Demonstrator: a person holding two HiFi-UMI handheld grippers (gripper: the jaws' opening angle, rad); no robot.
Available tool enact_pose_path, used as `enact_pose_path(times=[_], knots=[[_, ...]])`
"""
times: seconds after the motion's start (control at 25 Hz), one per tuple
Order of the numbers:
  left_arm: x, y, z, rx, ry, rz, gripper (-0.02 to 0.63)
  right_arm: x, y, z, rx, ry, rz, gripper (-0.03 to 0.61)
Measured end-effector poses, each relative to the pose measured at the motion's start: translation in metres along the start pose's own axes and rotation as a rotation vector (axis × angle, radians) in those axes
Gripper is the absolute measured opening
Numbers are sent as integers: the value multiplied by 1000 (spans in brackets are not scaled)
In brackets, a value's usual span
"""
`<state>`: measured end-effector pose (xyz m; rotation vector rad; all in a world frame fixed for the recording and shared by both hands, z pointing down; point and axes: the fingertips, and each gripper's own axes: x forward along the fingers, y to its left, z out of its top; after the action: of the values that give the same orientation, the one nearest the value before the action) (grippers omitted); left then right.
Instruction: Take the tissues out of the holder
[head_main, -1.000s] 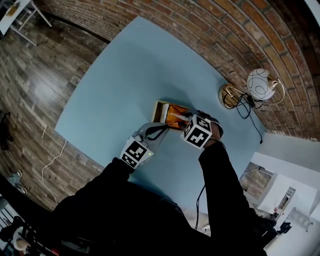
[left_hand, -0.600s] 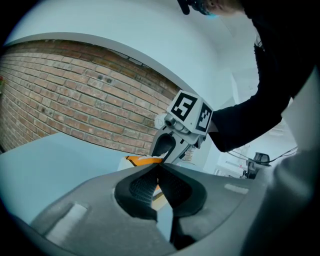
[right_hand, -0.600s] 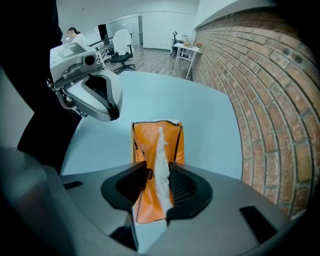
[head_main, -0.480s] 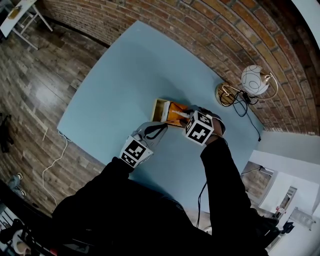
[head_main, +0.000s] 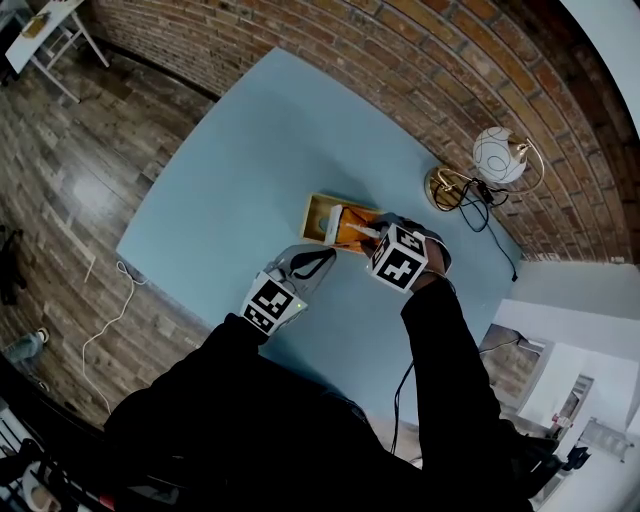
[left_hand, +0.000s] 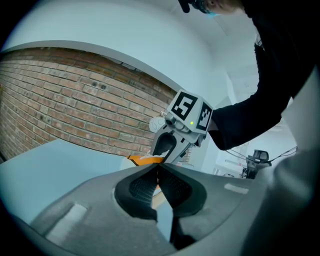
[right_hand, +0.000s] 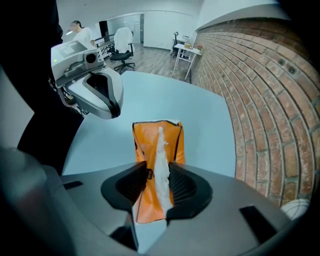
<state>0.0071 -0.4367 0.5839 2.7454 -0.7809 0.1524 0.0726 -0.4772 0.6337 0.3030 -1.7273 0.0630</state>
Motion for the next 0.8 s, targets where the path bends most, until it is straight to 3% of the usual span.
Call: enact_pose_path(times=[0.8], knots=[[-15, -54, 0, 84, -8, 19, 9, -18, 49, -31, 19, -17, -9, 139]])
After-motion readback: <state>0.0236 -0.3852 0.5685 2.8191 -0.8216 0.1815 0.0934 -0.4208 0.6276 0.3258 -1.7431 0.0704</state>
